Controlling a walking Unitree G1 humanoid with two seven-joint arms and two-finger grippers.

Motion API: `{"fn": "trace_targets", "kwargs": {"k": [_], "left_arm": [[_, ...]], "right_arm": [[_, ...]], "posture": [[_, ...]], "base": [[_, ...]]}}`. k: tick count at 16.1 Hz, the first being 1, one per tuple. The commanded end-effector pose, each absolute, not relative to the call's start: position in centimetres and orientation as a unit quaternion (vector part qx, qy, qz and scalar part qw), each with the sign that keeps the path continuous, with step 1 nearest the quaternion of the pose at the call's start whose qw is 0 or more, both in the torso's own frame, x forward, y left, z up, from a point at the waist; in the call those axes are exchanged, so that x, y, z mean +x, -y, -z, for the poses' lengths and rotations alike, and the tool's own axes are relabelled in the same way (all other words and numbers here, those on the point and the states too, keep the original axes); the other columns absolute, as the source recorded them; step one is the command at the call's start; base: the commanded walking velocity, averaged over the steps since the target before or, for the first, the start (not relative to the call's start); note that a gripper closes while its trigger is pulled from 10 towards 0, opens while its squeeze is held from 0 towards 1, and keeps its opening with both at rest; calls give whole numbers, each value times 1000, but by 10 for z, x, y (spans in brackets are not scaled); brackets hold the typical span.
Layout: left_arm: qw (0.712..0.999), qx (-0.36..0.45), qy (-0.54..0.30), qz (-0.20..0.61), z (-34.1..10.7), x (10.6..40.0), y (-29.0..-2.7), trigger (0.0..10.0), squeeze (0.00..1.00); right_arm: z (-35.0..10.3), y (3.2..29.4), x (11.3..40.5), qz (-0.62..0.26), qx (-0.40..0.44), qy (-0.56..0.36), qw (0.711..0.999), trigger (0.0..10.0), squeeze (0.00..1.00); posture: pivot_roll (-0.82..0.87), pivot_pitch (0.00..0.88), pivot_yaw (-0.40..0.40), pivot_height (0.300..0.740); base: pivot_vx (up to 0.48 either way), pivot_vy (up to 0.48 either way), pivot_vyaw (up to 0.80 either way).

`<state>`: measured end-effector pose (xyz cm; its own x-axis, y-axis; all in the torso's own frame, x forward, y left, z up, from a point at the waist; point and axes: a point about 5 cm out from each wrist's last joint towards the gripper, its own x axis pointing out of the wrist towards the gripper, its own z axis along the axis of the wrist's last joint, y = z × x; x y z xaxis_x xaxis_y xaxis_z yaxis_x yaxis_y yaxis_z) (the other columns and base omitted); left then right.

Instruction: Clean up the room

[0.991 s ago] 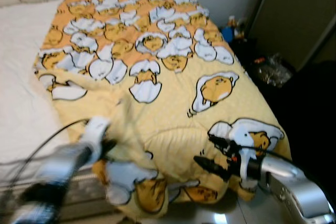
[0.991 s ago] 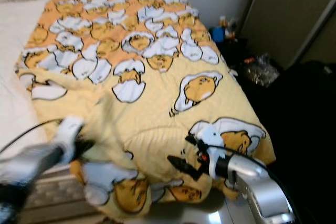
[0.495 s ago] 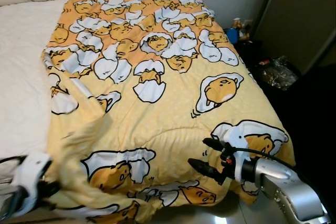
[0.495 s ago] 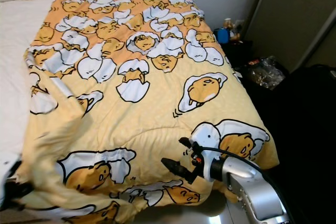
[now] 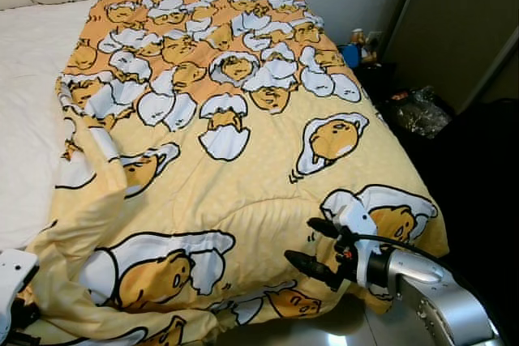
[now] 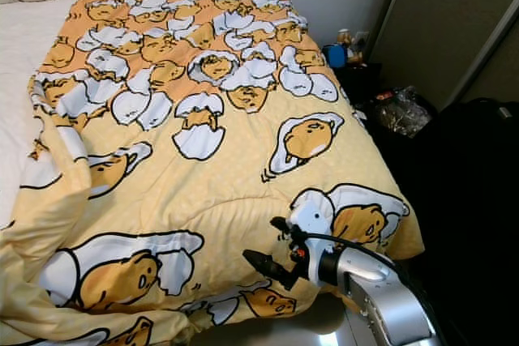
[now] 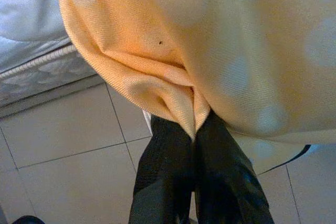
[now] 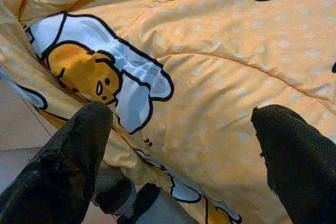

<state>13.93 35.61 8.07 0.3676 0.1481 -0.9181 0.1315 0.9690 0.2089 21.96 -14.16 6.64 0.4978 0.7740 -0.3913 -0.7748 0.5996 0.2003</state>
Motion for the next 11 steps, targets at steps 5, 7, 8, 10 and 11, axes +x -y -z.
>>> {"fn": "trace_targets", "kwargs": {"k": [5, 7, 8, 10, 11], "left_arm": [[816, 108, -567, 0, -82, 136, -352, 10000, 1000], [817, 136, -561, -21, -91, 140, -361, 10000, 0], [822, 144, -550, -36, -94, 144, -365, 10000, 0], [839, 158, -518, -51, -98, 156, -368, 10000, 0], [858, 159, -484, -59, -102, 166, -367, 10000, 0]], "right_arm": [[-66, 139, 222, -454, -7, -224, 862, 10000, 0], [-64, 140, 224, -453, -7, -224, 863, 10000, 0], [-64, 141, 224, -452, -7, -224, 863, 10000, 0], [-63, 141, 225, -450, -6, -223, 865, 10000, 0], [-63, 141, 226, -448, -3, -222, 866, 10000, 0]], "posture": [[17, 0, 22, 740], [23, 0, 22, 740], [26, 0, 19, 740], [31, 0, 14, 740], [30, 0, 14, 740]], "base": [[0, 0, 0], [0, 0, 0], [0, 0, 0], [0, 0, 0], [0, 0, 0]]}}
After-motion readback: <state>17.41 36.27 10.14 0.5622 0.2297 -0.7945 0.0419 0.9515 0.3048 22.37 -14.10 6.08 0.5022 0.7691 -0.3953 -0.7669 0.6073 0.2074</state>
